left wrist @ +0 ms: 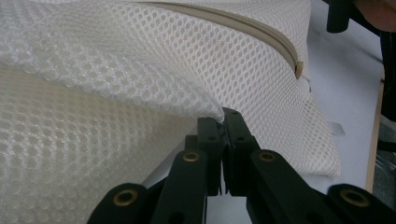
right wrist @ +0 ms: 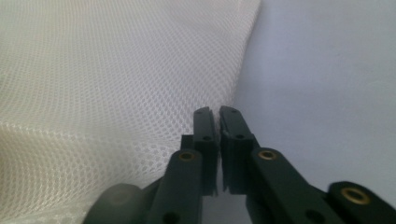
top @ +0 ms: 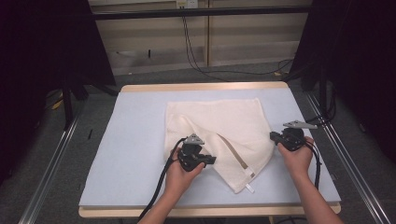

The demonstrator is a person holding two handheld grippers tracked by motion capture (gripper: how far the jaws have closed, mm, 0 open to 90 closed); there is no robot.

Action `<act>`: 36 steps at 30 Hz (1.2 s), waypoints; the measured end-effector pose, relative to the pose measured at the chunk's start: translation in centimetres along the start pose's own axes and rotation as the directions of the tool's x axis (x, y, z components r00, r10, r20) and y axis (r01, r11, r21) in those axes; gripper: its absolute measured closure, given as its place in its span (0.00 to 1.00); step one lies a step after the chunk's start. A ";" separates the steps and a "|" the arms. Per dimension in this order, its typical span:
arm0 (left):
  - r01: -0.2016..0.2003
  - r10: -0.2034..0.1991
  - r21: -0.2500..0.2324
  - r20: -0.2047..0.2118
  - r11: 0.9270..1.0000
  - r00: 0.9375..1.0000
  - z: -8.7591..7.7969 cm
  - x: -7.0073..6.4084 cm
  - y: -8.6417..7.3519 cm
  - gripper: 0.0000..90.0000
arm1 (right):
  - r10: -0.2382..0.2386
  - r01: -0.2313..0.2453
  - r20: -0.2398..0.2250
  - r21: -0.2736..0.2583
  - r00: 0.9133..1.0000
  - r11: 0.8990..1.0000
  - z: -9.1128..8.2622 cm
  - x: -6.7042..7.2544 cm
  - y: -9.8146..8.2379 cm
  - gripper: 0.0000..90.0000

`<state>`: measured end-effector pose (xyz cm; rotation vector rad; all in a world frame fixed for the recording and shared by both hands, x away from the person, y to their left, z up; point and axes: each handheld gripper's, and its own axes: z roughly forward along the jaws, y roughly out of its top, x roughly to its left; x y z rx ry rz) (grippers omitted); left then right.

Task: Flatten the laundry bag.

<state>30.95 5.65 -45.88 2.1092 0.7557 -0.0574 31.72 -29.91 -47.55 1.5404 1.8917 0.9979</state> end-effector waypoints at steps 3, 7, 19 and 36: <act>-0.005 0.005 0.012 -0.005 1.000 1.000 0.3 -0.2 -0.3 0.97 | -0.025 0.025 0.014 -0.021 1.000 0.999 -0.9 0.7 0.3 0.81; -0.007 0.007 0.018 0.001 1.000 1.000 0.4 -0.6 -0.4 0.97 | -0.071 0.072 0.012 -0.042 0.997 0.997 -2.1 2.0 1.0 0.73; -0.019 0.019 0.001 0.008 1.000 1.000 0.3 -1.2 -0.7 0.95 | -0.134 0.134 -0.258 -0.019 0.957 0.991 -1.3 8.8 2.0 0.77; 0.094 -0.094 -0.002 -0.118 0.996 0.989 -5.9 2.9 -2.6 0.74 | -0.136 0.150 -0.378 0.006 0.916 0.989 -0.9 9.3 0.4 1.00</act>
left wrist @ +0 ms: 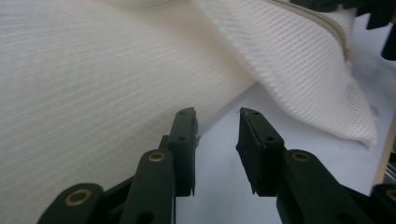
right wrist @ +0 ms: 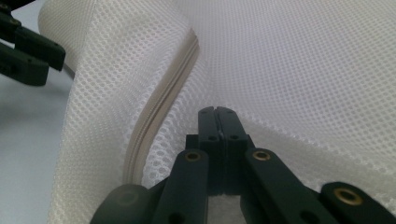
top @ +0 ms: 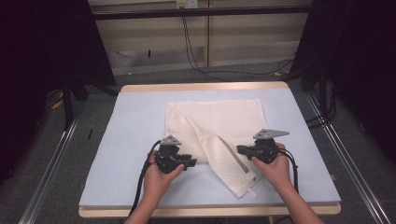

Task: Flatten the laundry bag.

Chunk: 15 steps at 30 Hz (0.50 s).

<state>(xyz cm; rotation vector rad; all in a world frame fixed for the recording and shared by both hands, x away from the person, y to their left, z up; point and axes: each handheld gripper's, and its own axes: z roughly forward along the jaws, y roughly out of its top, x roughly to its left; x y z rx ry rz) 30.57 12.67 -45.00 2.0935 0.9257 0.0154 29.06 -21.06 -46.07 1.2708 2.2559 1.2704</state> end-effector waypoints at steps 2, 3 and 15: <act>0.024 -0.024 -0.002 -0.018 1.000 1.000 -0.7 0.8 -0.4 0.73 | 0.004 -0.004 -0.002 0.000 1.000 1.000 -0.1 0.0 -0.1 1.00; 0.036 -0.037 -0.011 -0.043 0.999 0.998 -1.2 1.2 -0.6 0.72 | 0.005 -0.005 -0.005 -0.002 1.000 1.000 -0.2 0.0 -0.2 1.00; 0.112 -0.135 -0.146 -0.160 0.983 0.978 -4.1 5.1 0.1 0.46 | 0.000 0.000 0.001 -0.003 1.000 1.000 -0.6 0.0 -0.6 1.00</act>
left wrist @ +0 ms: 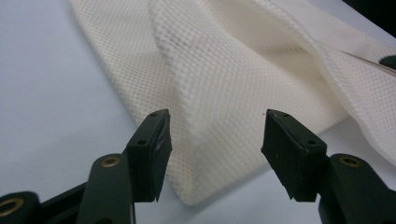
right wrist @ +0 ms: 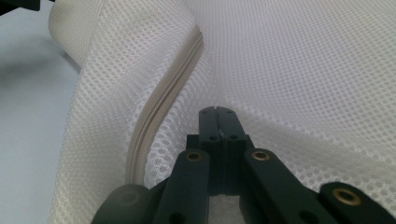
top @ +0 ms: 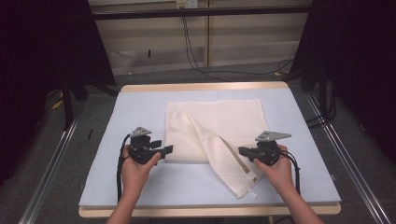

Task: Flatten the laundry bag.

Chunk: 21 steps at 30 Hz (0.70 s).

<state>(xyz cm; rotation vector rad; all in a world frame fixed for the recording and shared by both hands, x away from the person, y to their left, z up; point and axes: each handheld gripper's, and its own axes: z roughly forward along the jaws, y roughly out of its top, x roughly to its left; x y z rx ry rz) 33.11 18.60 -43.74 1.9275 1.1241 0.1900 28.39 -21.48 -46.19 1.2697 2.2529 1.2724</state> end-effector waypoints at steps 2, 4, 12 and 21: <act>0.007 -0.007 -0.006 0.008 1.000 1.000 0.3 0.3 0.3 0.45 | -0.001 0.001 0.000 0.000 1.000 1.000 0.0 0.0 0.0 1.00; 0.031 -0.030 -0.021 0.056 0.999 0.998 1.1 0.7 0.6 0.49 | -0.001 0.001 -0.002 0.004 1.000 1.000 -0.1 0.1 0.0 1.00; -0.035 0.032 0.035 0.082 0.999 0.996 1.5 -0.1 0.4 0.91 | 0.008 -0.008 0.018 -0.004 1.000 1.000 -0.2 -0.1 0.2 0.87; -0.071 0.067 0.032 0.106 0.997 0.992 1.1 -1.0 -1.1 0.93 | 0.050 -0.050 -0.002 -0.049 0.999 0.998 -0.4 0.5 1.9 0.55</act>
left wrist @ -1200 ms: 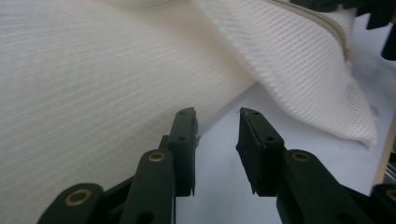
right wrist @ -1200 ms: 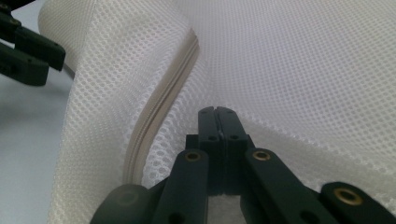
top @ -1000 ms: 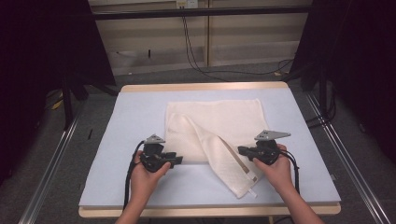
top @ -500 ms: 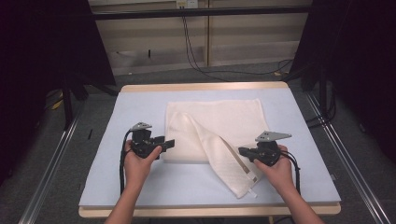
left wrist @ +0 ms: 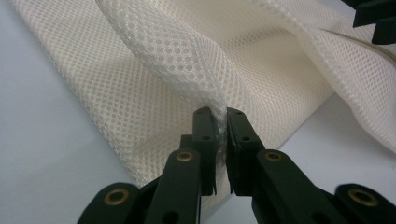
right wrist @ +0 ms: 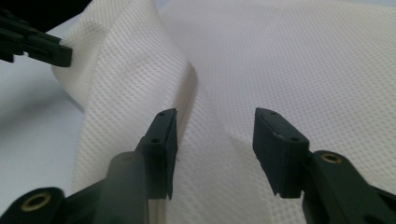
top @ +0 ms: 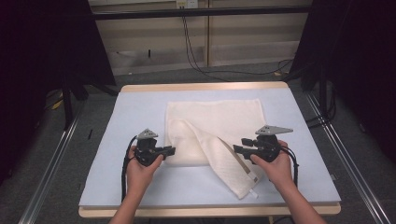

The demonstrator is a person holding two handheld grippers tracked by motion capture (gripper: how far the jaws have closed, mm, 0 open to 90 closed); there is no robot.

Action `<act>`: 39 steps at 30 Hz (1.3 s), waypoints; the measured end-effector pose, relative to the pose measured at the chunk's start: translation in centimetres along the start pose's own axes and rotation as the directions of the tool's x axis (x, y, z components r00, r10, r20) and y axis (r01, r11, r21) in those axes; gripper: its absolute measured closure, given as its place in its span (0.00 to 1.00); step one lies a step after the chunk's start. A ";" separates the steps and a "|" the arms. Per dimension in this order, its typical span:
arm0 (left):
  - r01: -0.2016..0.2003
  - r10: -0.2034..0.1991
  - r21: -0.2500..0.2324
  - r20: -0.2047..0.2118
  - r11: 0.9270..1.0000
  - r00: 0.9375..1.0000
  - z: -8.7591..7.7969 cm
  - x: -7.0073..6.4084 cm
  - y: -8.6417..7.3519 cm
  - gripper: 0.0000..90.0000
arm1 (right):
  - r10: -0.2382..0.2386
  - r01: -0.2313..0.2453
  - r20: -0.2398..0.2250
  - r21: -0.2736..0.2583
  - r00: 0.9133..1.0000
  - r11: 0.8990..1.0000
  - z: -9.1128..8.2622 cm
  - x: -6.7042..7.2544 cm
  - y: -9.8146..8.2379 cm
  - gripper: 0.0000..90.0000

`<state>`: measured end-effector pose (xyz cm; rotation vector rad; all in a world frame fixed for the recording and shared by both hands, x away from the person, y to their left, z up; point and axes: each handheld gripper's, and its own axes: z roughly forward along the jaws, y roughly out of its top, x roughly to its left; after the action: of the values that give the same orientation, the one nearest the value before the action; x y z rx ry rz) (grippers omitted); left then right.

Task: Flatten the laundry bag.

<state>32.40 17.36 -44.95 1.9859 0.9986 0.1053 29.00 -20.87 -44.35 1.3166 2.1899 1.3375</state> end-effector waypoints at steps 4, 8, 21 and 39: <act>-0.008 0.008 0.008 0.006 1.000 1.000 -0.2 -0.2 -0.3 0.93 | -0.005 0.005 -0.045 0.000 0.999 1.000 0.7 1.1 0.7 0.50; -0.011 0.011 0.006 0.007 1.000 1.000 -0.6 -0.4 -0.5 0.93 | -0.005 0.008 -0.087 0.034 0.996 0.999 1.9 2.1 1.2 0.45; 0.023 -0.022 -0.007 0.020 1.000 1.000 -1.2 0.2 -0.7 0.93 | -0.081 0.092 -0.086 0.127 0.993 0.988 3.2 2.9 0.0 0.74; 0.133 -0.136 -0.087 -0.023 0.987 0.990 -2.9 2.1 -0.4 0.83 | -0.095 0.115 -0.173 0.106 0.980 0.988 0.1 2.3 -2.2 0.95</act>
<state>32.42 20.85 -44.10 1.8391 1.1257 0.1005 26.54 -19.35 -45.66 1.1446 2.4462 1.3447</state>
